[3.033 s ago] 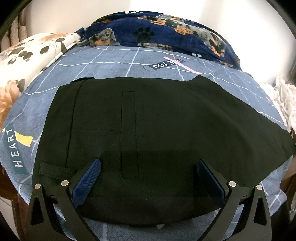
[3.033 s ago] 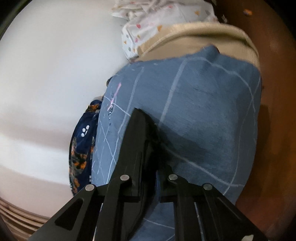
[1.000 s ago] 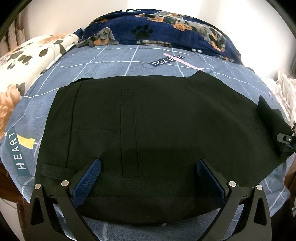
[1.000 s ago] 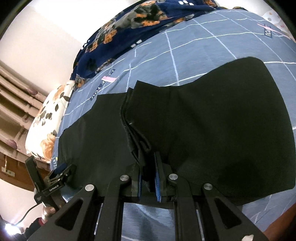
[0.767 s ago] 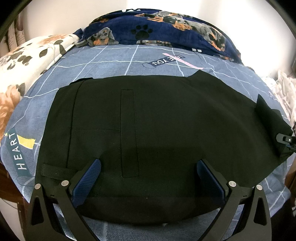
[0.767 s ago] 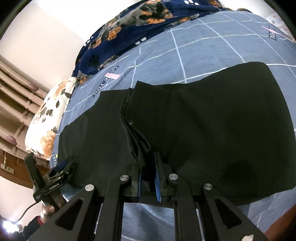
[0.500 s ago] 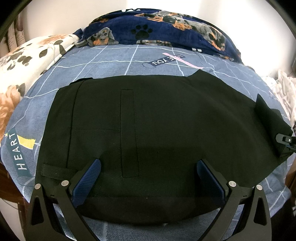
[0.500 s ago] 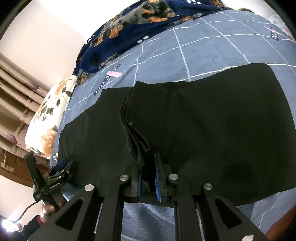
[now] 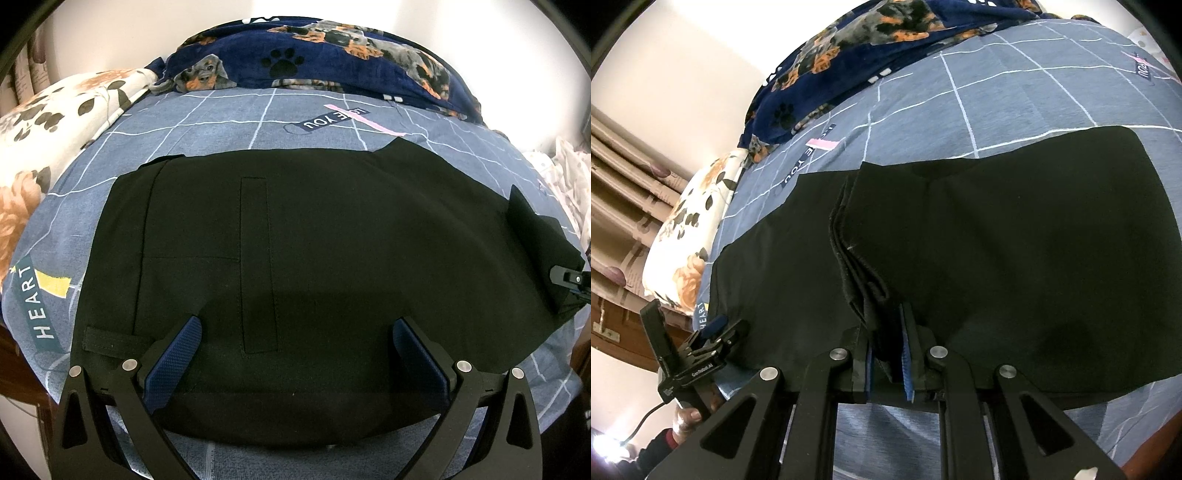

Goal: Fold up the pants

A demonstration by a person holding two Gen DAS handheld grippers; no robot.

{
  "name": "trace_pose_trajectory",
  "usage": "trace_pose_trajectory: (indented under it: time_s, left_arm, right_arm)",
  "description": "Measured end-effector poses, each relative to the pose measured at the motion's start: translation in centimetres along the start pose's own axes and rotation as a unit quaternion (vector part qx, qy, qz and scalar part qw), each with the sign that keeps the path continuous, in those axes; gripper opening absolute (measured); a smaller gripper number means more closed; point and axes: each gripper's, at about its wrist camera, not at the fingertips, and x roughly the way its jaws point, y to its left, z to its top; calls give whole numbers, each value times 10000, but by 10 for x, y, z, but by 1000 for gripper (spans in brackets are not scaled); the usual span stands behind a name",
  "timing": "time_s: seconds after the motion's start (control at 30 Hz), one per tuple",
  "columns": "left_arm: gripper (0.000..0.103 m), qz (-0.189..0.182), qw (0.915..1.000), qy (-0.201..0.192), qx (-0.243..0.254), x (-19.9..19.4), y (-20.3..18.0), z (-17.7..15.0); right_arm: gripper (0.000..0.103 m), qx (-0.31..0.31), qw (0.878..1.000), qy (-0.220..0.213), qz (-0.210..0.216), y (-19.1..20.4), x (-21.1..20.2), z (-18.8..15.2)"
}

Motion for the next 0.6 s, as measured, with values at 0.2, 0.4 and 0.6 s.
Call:
trace_pose_trajectory:
  time_s: [0.2, 0.4, 0.6]
  left_arm:
    - [103, 3, 10000, 3, 6, 0, 0, -1]
    - [103, 7, 10000, 6, 10, 0, -1, 0]
    - [103, 12, 10000, 10, 15, 0, -1, 0]
  right_arm:
    - [14, -14, 10000, 14, 8, 1, 1, 0]
    - [15, -23, 10000, 24, 15, 4, 2, -2]
    - [16, -57, 10000, 73, 16, 8, 4, -4]
